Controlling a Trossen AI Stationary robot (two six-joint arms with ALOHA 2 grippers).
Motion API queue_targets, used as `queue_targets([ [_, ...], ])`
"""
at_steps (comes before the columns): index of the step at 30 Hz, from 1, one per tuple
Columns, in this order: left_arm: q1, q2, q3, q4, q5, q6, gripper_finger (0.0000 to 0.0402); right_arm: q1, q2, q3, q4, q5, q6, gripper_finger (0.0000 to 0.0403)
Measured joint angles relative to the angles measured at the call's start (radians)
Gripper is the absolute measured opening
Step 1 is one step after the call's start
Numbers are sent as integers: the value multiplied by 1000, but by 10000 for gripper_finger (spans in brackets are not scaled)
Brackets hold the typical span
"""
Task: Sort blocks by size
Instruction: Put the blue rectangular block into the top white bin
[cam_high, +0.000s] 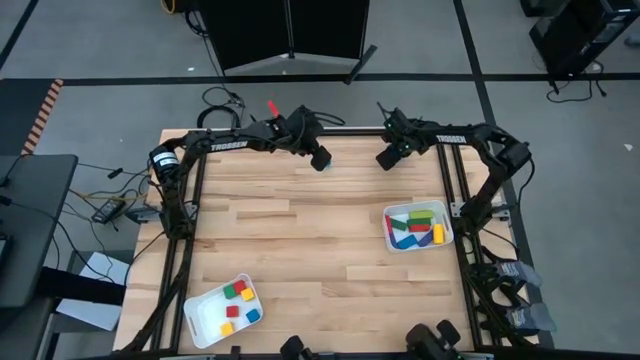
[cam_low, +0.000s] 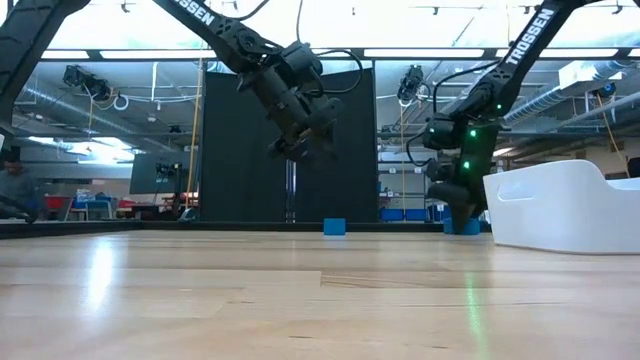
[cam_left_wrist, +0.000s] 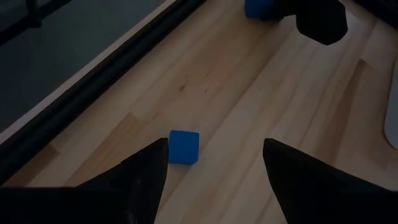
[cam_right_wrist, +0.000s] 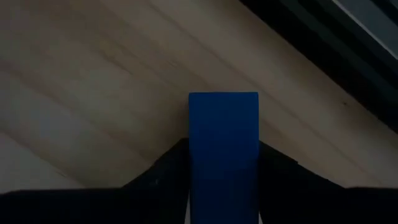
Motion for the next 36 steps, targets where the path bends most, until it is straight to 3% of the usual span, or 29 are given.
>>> queue_targets([
  [5,0,0,0,14,0,-21,269,37,-56,-5,-3,-71,2,142],
  [11,-7,0,0,19,-12,-21,269,182,-289,-3,-64,-80,46,142],
  [14,-11,0,0,18,-16,-18,269,327,-429,-2,-203,-68,133,142],
  [20,-10,21,0,19,-17,-23,269,723,-603,-21,-460,98,471,142],
  [27,-6,130,74,-62,-8,-47,269,1093,-624,-23,-692,204,962,142],
  [33,-8,214,177,-134,1,-45,269,1233,-556,-42,-709,215,1127,143],
  [36,-8,248,214,-169,-7,-27,269,1274,-525,-56,-713,229,1161,205],
])
